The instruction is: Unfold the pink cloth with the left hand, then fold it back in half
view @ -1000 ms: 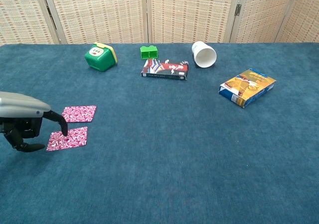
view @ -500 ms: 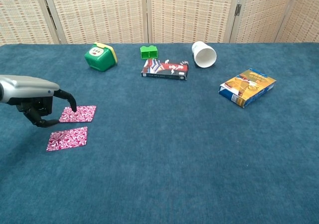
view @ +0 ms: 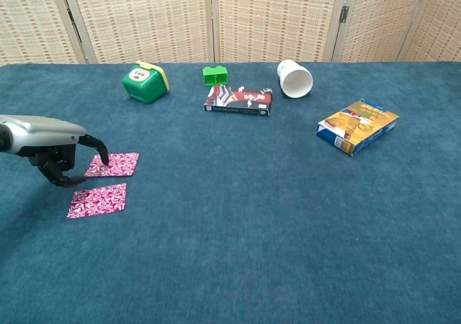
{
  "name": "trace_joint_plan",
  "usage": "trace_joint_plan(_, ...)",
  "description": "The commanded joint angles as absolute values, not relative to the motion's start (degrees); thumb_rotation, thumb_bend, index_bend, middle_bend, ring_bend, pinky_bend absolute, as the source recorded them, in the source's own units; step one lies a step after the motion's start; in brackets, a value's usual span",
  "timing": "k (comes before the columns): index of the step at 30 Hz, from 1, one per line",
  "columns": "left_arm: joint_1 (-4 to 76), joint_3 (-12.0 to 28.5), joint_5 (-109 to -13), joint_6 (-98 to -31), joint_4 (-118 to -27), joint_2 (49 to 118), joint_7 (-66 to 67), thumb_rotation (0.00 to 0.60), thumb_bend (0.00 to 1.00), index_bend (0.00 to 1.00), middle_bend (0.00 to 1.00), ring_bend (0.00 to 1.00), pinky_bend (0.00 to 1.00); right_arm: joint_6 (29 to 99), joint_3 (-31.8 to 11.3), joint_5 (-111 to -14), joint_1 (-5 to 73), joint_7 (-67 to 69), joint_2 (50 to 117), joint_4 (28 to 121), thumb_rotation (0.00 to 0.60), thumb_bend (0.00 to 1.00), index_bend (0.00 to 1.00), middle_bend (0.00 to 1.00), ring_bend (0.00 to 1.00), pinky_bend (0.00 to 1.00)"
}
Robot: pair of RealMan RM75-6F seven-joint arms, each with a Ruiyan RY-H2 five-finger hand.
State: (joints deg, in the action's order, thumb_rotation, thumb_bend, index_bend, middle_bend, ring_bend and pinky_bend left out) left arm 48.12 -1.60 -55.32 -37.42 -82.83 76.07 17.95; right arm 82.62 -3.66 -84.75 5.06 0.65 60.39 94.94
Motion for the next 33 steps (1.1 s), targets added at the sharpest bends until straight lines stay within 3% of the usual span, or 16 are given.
trace_joint_plan(1,48.2,-2.2,-54.3,-37.5,-83.1,75.8,19.0,0.479,0.48,0.25,0.96,0.96,1.00,82.6,-3.6,-84.8,5.1,0.7,60.4,94.9,0.600,0.00,0.04,0.19,0.01,0.00)
trace_joint_plan(22,45.8,-5.4,-49.4,-39.2,-85.5,71.1,19.9,0.487,0.48,0.27,0.96,0.96,1.00,83.1,-3.6,-85.5,5.0,1.2,60.3,94.9,0.600,0.00,0.04,0.19,0.01,0.00)
trace_joint_plan(33,44.7,-1.8,-55.1,-42.6,-88.7,70.8,16.0,0.493,0.48,0.27,0.96,0.96,1.00,82.6,-3.7,-85.6,5.4,1.8,60.5,94.3,0.600,0.00,0.05,0.19,0.01,0.00)
